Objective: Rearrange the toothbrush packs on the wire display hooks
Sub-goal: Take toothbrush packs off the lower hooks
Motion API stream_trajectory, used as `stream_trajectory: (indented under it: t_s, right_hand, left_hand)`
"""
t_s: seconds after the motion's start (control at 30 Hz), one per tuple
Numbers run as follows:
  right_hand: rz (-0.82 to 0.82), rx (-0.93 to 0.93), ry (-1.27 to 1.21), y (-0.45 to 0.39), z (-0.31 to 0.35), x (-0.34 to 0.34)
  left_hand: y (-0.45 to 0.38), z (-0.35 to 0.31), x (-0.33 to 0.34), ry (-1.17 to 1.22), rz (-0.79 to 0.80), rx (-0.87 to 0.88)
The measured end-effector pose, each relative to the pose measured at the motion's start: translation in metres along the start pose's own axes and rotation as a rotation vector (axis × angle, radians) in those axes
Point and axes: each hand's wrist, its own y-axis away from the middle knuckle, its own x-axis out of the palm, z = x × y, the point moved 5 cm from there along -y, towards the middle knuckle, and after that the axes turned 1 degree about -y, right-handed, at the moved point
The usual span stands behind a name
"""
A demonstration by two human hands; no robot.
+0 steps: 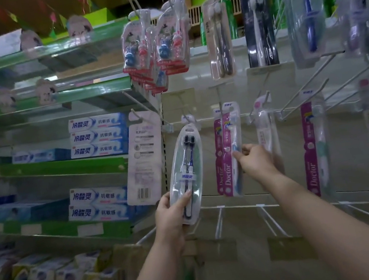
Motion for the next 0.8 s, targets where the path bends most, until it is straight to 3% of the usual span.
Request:
stream_trajectory:
  t_s: [0.2,0.33,0.57,0.67,0.73,0.8]
  right_hand:
    - [0.049,-0.027,0.098,-0.026,-0.004,0.008]
    - [0.124,-0.033,0.02,-0.008,0.004,0.018]
    - [0.084,-0.039,0.124,0.004,0.004,0.023]
    - [-0.068,-0.193,0.219,0.02,0.011,0.024]
    - [-0.127,-0.309,0.141,0.038,0.017,0.027]
    - [-0.039,-0.315,0.001,0.047,0.017,0.038]
  left_hand:
    - [0.005,-0.013,-0.01,-0.086,0.009,0.02]
    - [0.009,-0.018,-0.015,-0.092,-0.002,0.021]
    - [0.01,-0.016,-0.017,-0.093,-0.016,0.015]
    - [0.011,-0.014,-0.012,-0.073,0.004,0.014]
    - [0.013,-0.014,-0.007,-0.055,0.03,0.005]
    - [0.016,-0.012,-0.001,-0.027,0.062,-0.009]
